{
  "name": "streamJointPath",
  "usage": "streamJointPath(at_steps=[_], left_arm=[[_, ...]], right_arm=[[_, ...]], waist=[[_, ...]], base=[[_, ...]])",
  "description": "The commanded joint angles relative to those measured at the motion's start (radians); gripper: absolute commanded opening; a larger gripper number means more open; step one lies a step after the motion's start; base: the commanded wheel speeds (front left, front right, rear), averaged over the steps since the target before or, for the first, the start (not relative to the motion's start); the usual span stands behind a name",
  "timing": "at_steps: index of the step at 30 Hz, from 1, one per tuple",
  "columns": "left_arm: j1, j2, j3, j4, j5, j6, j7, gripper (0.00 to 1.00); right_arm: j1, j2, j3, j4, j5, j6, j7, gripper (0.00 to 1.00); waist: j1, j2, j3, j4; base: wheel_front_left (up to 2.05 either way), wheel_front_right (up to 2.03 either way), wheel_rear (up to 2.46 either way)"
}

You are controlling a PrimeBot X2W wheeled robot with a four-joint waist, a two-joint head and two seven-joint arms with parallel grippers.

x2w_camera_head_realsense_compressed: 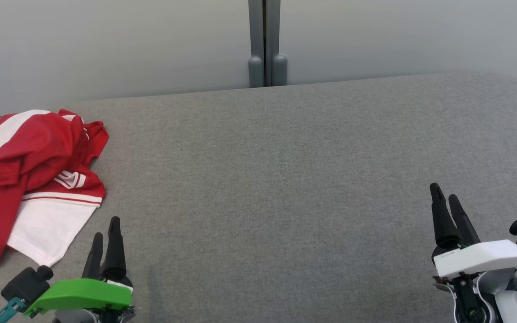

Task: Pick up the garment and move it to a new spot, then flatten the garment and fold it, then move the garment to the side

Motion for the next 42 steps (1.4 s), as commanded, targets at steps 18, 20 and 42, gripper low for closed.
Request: streamJointPath(at_steps=[18,20,42], left_arm=[[0.014,0.028,-0.05,-0.033,0.306,-0.003,-0.064,1.0],[0.015,0.031,-0.054,-0.033,0.331,-0.003,-0.068,1.0],[0.031,0.053,-0.064,-0.015,0.545,-0.003,-0.125,1.0]], right_arm=[[0.003,-0.011,-0.015,-0.014,-0.299,0.0,-0.065,1.0],[0.005,-0.011,-0.016,-0.014,-0.326,0.0,-0.07,1.0],[0.031,0.003,-0.034,0.003,-0.578,0.0,-0.126,1.0]], waist=[[0.0,0.0,-0.002,0.009],[0.0,0.0,-0.003,0.01],[0.0,0.0,0.001,0.008]], base=[[0.0,0.0,0.0],[0.0,0.0,0.0],[0.0,0.0,0.0]])
